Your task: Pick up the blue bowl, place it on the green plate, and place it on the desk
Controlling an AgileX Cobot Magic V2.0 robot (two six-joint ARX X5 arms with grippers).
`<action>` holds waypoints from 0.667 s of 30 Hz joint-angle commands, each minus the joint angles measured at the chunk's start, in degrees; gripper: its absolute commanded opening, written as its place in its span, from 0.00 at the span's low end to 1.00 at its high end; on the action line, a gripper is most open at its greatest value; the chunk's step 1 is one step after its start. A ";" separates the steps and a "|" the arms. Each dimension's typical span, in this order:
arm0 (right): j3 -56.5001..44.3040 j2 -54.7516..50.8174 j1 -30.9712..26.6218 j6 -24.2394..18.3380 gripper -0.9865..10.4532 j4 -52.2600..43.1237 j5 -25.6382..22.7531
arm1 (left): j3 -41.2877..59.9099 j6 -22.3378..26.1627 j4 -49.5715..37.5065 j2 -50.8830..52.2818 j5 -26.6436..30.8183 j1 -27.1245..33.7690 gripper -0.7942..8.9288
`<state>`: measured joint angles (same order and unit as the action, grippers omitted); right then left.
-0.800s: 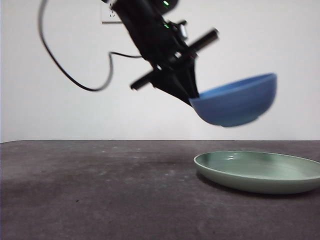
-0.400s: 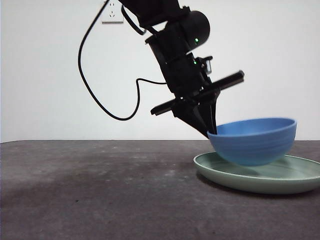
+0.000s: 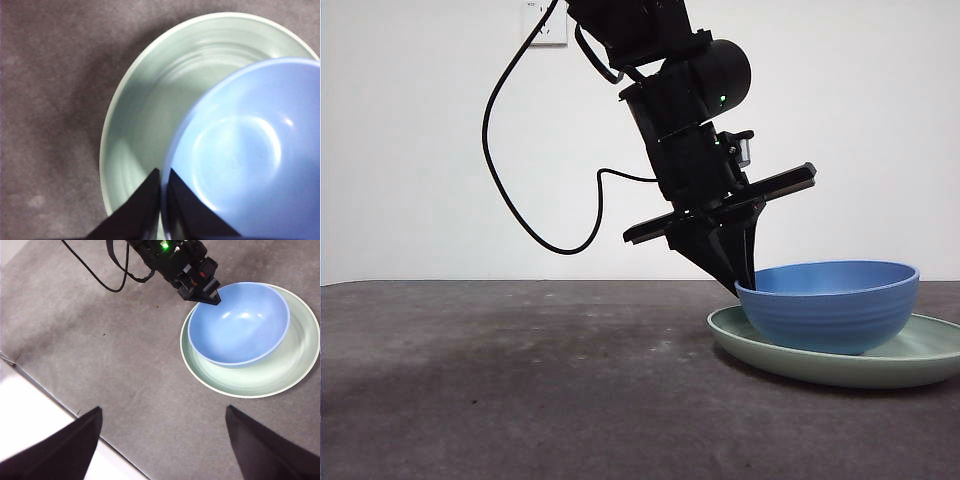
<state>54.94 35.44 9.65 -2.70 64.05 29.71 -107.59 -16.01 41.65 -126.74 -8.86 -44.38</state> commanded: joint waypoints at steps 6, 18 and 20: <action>1.09 0.26 0.09 0.42 0.43 -0.31 -0.13 | -1.97 0.37 -0.02 -1.79 0.22 -1.03 0.25; 1.09 0.26 0.09 0.42 0.43 -0.31 -0.15 | -1.97 1.97 0.46 1.51 0.17 -0.98 0.28; 1.09 0.26 0.09 0.42 0.43 -0.35 -0.15 | -1.97 2.08 0.50 3.56 0.20 -0.61 0.28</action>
<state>54.94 35.44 9.65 -2.70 64.05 29.71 -107.63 -15.14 42.72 -125.25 -8.88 -44.99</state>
